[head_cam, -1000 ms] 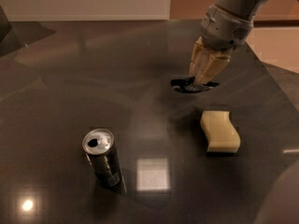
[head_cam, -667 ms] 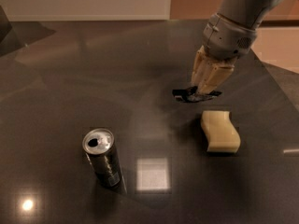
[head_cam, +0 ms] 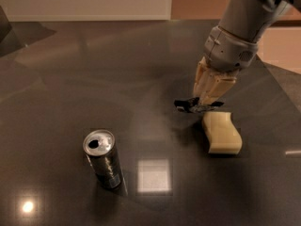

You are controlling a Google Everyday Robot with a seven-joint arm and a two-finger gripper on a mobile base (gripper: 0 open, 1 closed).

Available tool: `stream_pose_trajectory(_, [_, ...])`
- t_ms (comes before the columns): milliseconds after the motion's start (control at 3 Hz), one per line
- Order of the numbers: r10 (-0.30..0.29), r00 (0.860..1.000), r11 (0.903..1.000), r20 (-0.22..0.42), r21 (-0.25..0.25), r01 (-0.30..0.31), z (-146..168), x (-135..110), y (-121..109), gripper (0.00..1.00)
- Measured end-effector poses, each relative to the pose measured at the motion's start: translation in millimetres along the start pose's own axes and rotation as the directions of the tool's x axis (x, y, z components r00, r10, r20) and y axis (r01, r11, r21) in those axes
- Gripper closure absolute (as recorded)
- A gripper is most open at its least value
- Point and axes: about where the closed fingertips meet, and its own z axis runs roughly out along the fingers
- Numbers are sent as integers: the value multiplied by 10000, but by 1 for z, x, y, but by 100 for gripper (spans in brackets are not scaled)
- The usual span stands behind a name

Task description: Move rxbar chocolate near sponge

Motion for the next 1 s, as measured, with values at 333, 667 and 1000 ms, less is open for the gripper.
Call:
stream_pose_trajectory(333, [-11,10000,9996,-12,296,11,0,0,-8,13])
stream_pose_trajectory(667, [-21,10000,9988,-20,492,22,1,0,-13,0])
stream_pose_trajectory(1000, [-21,10000,9988,-20,495,22,1,0,-13,0])
